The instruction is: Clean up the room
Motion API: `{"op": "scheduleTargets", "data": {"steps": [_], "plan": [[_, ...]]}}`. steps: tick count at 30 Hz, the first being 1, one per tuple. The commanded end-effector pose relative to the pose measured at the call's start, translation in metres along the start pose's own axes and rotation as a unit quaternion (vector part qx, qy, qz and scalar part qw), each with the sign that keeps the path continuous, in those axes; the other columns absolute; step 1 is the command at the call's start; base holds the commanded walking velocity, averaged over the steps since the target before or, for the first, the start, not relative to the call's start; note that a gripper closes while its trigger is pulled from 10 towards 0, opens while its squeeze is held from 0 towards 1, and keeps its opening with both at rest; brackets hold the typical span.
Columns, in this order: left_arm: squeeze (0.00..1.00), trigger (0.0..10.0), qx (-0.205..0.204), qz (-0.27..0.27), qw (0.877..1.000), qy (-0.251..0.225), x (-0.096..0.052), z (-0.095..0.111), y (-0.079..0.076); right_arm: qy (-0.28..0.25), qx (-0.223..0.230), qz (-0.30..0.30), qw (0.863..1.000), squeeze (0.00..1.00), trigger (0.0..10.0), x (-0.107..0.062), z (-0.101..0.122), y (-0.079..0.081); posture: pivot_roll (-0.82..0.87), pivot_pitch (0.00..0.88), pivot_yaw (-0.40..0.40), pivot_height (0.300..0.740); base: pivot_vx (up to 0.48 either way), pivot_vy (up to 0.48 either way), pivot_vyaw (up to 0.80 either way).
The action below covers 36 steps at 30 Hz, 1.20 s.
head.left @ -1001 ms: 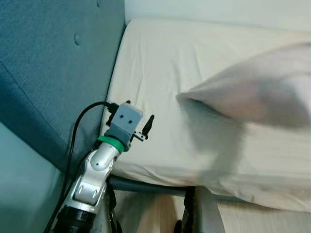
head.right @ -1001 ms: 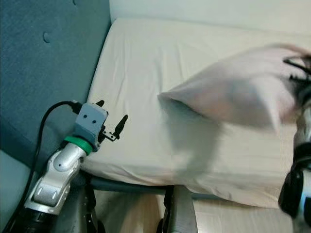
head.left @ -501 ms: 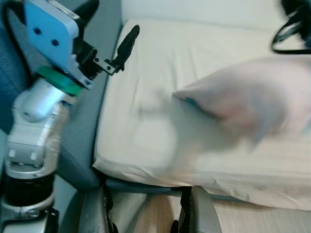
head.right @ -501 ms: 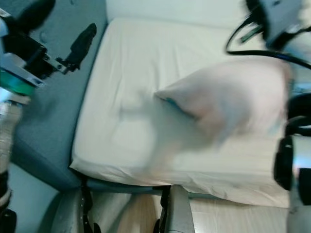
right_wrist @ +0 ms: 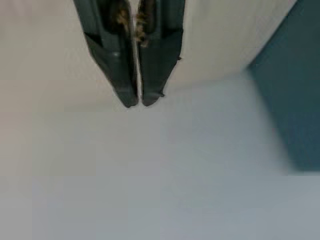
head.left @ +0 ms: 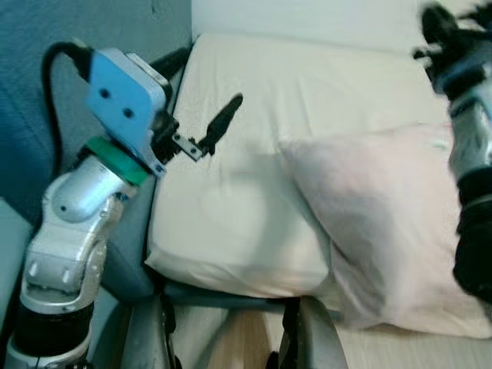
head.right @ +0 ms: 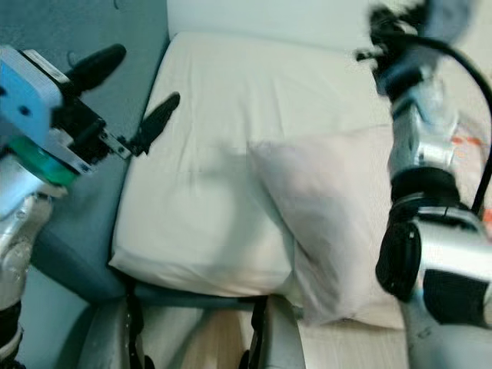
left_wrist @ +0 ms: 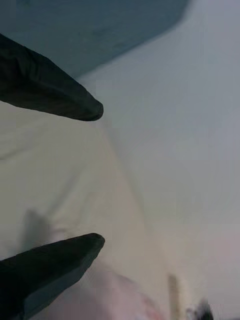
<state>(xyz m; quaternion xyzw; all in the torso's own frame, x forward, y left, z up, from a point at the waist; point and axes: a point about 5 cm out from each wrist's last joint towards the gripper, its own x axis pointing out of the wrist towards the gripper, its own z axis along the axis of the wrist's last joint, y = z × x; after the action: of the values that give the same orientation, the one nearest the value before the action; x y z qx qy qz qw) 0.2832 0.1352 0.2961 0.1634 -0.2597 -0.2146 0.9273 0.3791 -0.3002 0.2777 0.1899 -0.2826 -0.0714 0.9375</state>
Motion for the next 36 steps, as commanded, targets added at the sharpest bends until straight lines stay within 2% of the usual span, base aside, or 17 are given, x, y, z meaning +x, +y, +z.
{"op": "scheduleTargets", "data": {"steps": [1, 2, 3, 4, 5, 6, 7, 8, 11, 12, 14, 17, 21, 24, 26, 33, 36], "plan": [[0.00, 10.0, 0.004, 0.000, 1.000, 0.031, 0.001, -0.018, -0.008, -0.031, 0.066, -0.099, 0.992, 0.36, 10.0, -0.023, -0.008, -0.033, 0.12, 0.131, -0.031, 0.545, 0.000, 0.000, 0.00], [0.00, 10.0, 0.006, 0.001, 0.999, 0.042, 0.000, -0.024, -0.009, -0.036, 0.070, -0.126, 0.989, 0.36, 10.0, -0.035, -0.014, -0.044, 0.12, 0.131, -0.031, 0.545, 0.000, 0.000, 0.00], [0.00, 10.0, 0.006, 0.001, 0.999, 0.042, 0.000, -0.024, -0.009, -0.036, 0.070, -0.126, 0.989, 0.36, 10.0, -0.035, -0.014, -0.044, 0.12, 0.131, -0.031, 0.545, 0.000, 0.000, 0.00], [0.00, 10.0, 0.002, 0.001, 0.999, 0.054, 0.000, -0.032, -0.012, -0.048, 0.092, -0.169, 0.980, 1.00, 10.0, -0.055, -0.021, -0.058, 0.10, 0.136, -0.024, 0.545, 0.000, 0.000, 0.00], [0.00, 10.0, 0.002, 0.001, 0.999, 0.054, 0.000, -0.032, -0.012, -0.048, 0.092, -0.169, 0.980, 1.00, 10.0, -0.055, -0.021, -0.058, 0.10, 0.136, -0.024, 0.545, 0.000, 0.000, 0.00], [0.00, 10.0, -0.001, -0.002, 0.998, 0.064, 0.000, -0.038, -0.016, -0.059, 0.098, -0.206, 0.972, 1.00, 10.0, -0.075, -0.027, -0.070, 0.10, 0.136, -0.024, 0.545, 0.000, 0.000, 0.00], [0.00, 10.0, -0.001, -0.002, 0.998, 0.064, 0.000, -0.038, -0.016, -0.059, 0.098, -0.206, 0.972, 1.00, 10.0, -0.075, -0.027, -0.070, 0.10, 0.136, -0.024, 0.545, 0.000, 0.000, 0.00], [0.00, 10.0, -0.006, -0.002, 0.997, 0.075, 0.000, -0.044, -0.019, -0.069, 0.088, -0.251, 0.962, 1.00, 10.0, -0.101, -0.030, -0.086, 0.09, 0.144, -0.013, 0.545, 0.000, 0.000, 0.00], [0.00, 10.0, -0.017, -0.017, 0.996, 0.090, 0.002, -0.055, -0.033, -0.076, -0.020, -0.423, 0.903, 1.00, 10.0, -0.198, -0.013, -0.158, 0.06, 0.151, -0.002, 0.545, 0.000, 0.000, 0.00], [0.00, 10.0, -0.017, -0.017, 0.996, 0.090, 0.002, -0.055, -0.033, -0.076, -0.020, -0.423, 0.903, 1.00, 10.0, -0.198, -0.013, -0.158, 0.06, 0.151, -0.002, 0.545, 0.000, 0.000, 0.00], [0.00, 10.0, -0.019, -0.023, 0.996, 0.087, 0.004, -0.056, -0.038, -0.063, -0.061, -0.467, 0.880, 1.00, 10.0, -0.230, -0.002, -0.180, 0.06, 0.151, -0.002, 0.545, 0.000, 0.000, 0.00], [0.00, 10.0, -0.021, -0.025, 0.996, 0.085, 0.005, -0.056, -0.041, -0.055, -0.064, -0.477, 0.875, 1.00, 10.0, -0.240, 0.000, -0.187, 0.06, 0.150, -0.004, 0.545, 0.000, 0.000, 0.00], [0.00, 10.0, -0.019, -0.027, 0.996, 0.082, 0.008, -0.058, -0.044, 0.001, -0.053, -0.472, 0.880, 1.00, 10.0, -0.255, -0.009, -0.195, 0.06, 0.148, -0.006, 0.545, 0.000, 0.000, 0.00], [0.00, 10.0, -0.017, -0.025, 0.996, 0.081, 0.010, -0.059, -0.047, 0.081, 0.044, -0.284, 0.955, 1.00, 10.0, -0.231, -0.040, -0.168, 0.06, 0.147, -0.002, 0.545, 0.000, 0.000, 0.00], [0.00, 10.0, -0.016, -0.024, 0.996, 0.082, 0.009, -0.060, -0.047, 0.104, 0.102, -0.200, 0.969, 1.00, 10.0, -0.218, -0.049, -0.147, 0.07, 0.145, -0.002, 0.545, 0.000, 0.000, 0.00], [0.00, 10.0, -0.014, -0.017, 0.996, 0.083, 0.008, -0.061, -0.047, 0.166, 0.157, -0.149, 0.962, 1.00, 10.0, -0.209, -0.068, -0.131, 0.08, 0.145, -0.002, 0.545, 0.000, 0.000, 0.00], [0.00, 10.0, -0.013, -0.015, 0.997, 0.080, 0.008, -0.060, -0.047, 0.221, 0.217, -0.164, 0.937, 1.00, 10.0, -0.224, -0.096, -0.122, 0.08, 0.145, -0.002, 0.545, 0.000, 0.000, 0.00]]}}
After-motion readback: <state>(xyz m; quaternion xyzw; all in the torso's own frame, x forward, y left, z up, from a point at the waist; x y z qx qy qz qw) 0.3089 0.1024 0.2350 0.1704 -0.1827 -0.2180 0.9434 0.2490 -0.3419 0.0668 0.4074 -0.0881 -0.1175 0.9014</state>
